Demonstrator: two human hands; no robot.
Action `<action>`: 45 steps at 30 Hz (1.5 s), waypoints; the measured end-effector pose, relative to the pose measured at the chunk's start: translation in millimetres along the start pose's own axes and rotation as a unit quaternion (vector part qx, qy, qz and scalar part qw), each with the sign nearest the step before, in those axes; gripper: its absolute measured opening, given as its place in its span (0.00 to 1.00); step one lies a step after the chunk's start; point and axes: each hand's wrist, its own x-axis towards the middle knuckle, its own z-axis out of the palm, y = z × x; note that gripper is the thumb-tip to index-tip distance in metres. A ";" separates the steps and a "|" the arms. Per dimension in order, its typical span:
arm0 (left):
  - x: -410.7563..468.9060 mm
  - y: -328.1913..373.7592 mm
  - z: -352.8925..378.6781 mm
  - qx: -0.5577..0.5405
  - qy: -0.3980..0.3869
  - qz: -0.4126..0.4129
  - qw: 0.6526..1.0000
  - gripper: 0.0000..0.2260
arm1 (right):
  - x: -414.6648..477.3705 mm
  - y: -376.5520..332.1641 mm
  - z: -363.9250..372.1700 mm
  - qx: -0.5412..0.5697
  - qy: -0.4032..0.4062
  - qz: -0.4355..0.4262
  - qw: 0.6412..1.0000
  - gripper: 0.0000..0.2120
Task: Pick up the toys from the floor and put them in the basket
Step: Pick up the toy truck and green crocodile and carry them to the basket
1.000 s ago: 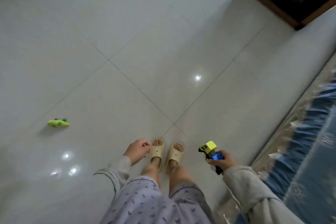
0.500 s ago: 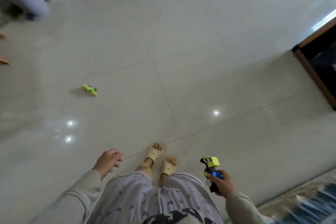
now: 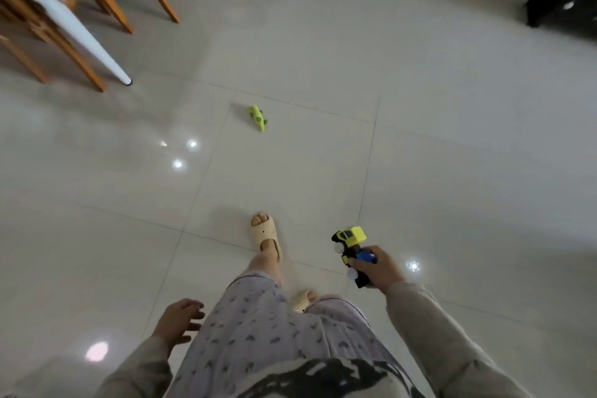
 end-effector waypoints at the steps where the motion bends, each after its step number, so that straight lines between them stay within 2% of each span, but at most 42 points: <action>1: 4.6 3.1 -4.5 -0.015 0.004 -0.007 1.000 0.06 | 4.9 -15.1 0.0 0.005 -0.011 0.005 1.000 0.14; 8: 36.8 82.6 -57.1 -0.048 0.006 -0.027 0.998 0.06 | 42.9 -105.3 15.5 0.052 -0.003 0.072 0.996 0.12; 12: 46.7 169.2 -80.9 -0.024 -0.006 0.034 0.999 0.05 | 66.3 -138.7 25.9 0.112 0.006 0.117 0.987 0.11; 16: 48.3 258.2 -97.9 0.007 -0.020 0.104 0.994 0.05 | 85.7 -162.2 27.4 0.208 0.025 0.190 0.959 0.08; 23: 56.9 362.0 -118.0 -0.030 -0.039 0.175 0.983 0.09 | 119.1 -212.1 12.5 0.225 0.044 0.230 0.946 0.11; 28: 89.3 386.0 -119.7 -0.063 -0.029 0.108 0.992 0.07 | 166.9 -272.1 7.1 0.175 0.034 0.239 0.954 0.15; 35: 128.7 408.9 -125.5 -0.021 -0.006 -0.027 0.999 0.05 | 250.4 -397.9 -5.5 0.082 0.003 0.181 0.980 0.13; 40: 146.1 464.3 -126.4 -0.037 0.002 -0.025 0.999 0.05 | 292.0 -473.3 -6.8 0.010 -0.029 0.128 0.991 0.12; 45: 172.9 530.3 -125.3 -0.023 -0.013 -0.005 1.000 0.05 | 329.0 -512.2 2.4 -0.017 -0.047 0.115 0.992 0.16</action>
